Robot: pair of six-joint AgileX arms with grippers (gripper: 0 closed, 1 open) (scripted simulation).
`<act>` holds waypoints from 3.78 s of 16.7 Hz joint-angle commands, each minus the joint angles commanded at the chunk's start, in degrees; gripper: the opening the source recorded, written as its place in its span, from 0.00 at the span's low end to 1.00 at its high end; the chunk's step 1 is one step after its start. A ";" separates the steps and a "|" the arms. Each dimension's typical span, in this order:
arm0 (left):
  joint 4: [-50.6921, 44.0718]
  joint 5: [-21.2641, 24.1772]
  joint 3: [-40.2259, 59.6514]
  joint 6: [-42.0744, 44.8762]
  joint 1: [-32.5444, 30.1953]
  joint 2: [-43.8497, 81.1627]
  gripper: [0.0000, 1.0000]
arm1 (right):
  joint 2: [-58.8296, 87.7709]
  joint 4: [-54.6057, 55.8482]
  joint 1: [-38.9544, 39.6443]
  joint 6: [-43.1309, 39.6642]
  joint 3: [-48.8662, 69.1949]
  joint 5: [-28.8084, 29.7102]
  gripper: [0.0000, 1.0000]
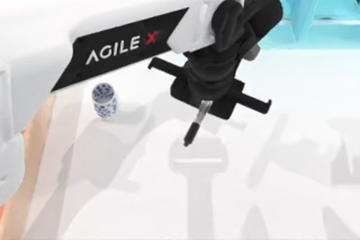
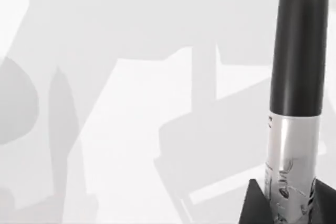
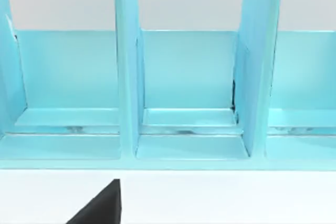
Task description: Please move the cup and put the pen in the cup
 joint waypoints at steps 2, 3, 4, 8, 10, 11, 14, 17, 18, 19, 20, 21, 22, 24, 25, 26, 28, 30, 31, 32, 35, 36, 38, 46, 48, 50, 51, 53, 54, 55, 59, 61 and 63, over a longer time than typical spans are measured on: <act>7.31 1.25 -4.42 1.54 1.50 -1.88 0.00 | 0.00 0.00 0.00 0.00 0.00 0.00 1.00; 11.66 2.09 -7.08 2.36 2.33 -2.92 0.00 | 0.00 0.00 0.00 0.00 0.00 0.00 1.00; 16.35 3.05 -9.99 3.22 3.25 -4.22 0.00 | 0.00 0.00 0.00 0.00 0.00 0.00 1.00; 35.44 6.69 -23.19 6.58 7.03 -10.01 0.00 | 0.00 0.00 0.00 0.00 0.00 0.00 1.00; 42.99 7.99 -29.66 8.02 8.31 -11.81 0.00 | 0.00 0.00 0.00 0.00 0.00 0.00 1.00; 46.25 8.52 -32.67 8.74 8.86 -12.43 0.00 | 0.00 0.00 0.00 0.00 0.00 0.00 1.00; 55.74 9.55 -41.09 11.14 10.61 -14.57 0.00 | 0.00 0.00 0.00 0.00 0.00 0.00 1.00; 66.77 9.96 -49.11 13.50 12.38 -17.72 0.00 | 0.00 0.00 0.00 0.00 0.00 0.00 1.00; 70.65 10.05 -51.42 14.12 12.99 -18.85 0.00 | 0.00 0.00 0.00 0.00 0.00 0.00 1.00; 74.58 10.14 -53.63 14.63 13.61 -20.00 0.00 | 0.00 0.00 0.00 0.00 0.00 0.00 1.00; 78.48 10.23 -55.80 15.06 14.26 -21.18 0.00 | 0.00 0.00 0.00 0.00 0.00 0.00 1.00; 81.88 10.31 -57.93 15.35 14.93 -22.42 0.00 | 0.00 0.00 0.00 0.00 0.00 0.00 1.00; 84.98 10.37 -60.06 15.58 15.62 -23.62 0.00 | 0.00 0.00 0.00 0.00 0.00 0.00 1.00; 90.67 10.39 -64.36 15.95 17.01 -25.61 0.00 | 0.00 0.00 0.00 0.00 0.00 0.00 1.00; 93.76 10.32 -66.53 16.15 17.67 -26.23 0.00 | 0.00 0.00 0.00 0.00 0.00 0.00 1.00; 97.12 10.21 -68.69 16.37 18.30 -26.70 0.00 | 0.00 0.00 0.00 0.00 0.00 0.00 1.00; 105.46 9.84 -72.98 16.96 19.52 -27.84 0.00 | 0.00 0.00 0.00 0.00 0.00 0.00 1.00; 114.34 9.42 -77.12 17.62 20.98 -29.78 0.00 | 0.00 0.00 0.00 0.00 0.00 0.00 1.00; 118.46 9.24 -79.09 17.97 21.84 -31.11 0.00 | 0.00 0.00 0.00 0.00 0.00 0.00 1.00; 122.27 9.08 -80.98 18.32 22.79 -32.64 0.00 | 0.00 0.00 0.00 0.00 0.00 0.00 1.00; 130.60 8.87 -85.26 19.57 25.57 -37.70 0.00 | 0.00 0.00 0.00 0.00 0.00 0.00 1.00; 132.32 8.88 -86.02 20.00 26.26 -39.09 0.00 | 0.00 0.00 0.00 0.00 0.00 0.00 1.00; 134.42 8.93 -86.85 20.65 27.14 -40.96 0.00 | 0.00 0.00 0.00 0.00 0.00 0.00 1.00; 134.96 8.90 -86.27 20.77 26.97 -40.11 0.00 | 0.00 0.00 0.00 0.00 0.00 0.00 1.00; 135.94 8.96 -85.27 20.78 27.03 -37.99 0.00 | 0.00 0.00 0.00 0.00 0.00 0.00 1.00; 136.82 9.01 -84.33 20.78 27.12 -36.10 0.00 | 0.00 0.00 0.00 0.00 0.00 0.00 1.00; 137.28 9.05 -83.85 20.75 27.14 -35.15 0.00 | 0.00 0.00 0.00 0.00 0.00 0.00 1.00; 138.27 9.16 -82.80 20.67 27.15 -33.35 0.00 | 0.00 0.00 0.00 0.00 0.00 0.00 1.00; 138.66 9.20 -82.39 20.68 27.18 -32.34 0.00 | 0.00 0.00 0.00 0.00 0.00 0.00 1.00; 139.08 9.24 -81.94 20.67 27.20 -31.36 0.00 | 0.00 0.00 0.00 0.00 0.00 0.00 1.00; 140.97 9.39 -79.93 20.62 27.31 -27.43 0.00 | 0.00 0.00 0.00 0.00 0.00 0.00 1.00; 141.58 9.42 -79.15 20.63 27.45 -26.29 0.00 | 0.00 0.00 0.00 0.00 0.00 0.00 1.00; 141.58 9.42 -79.15 20.63 27.45 -26.29 0.00 | 0.00 0.00 0.00 0.00 0.00 0.00 1.00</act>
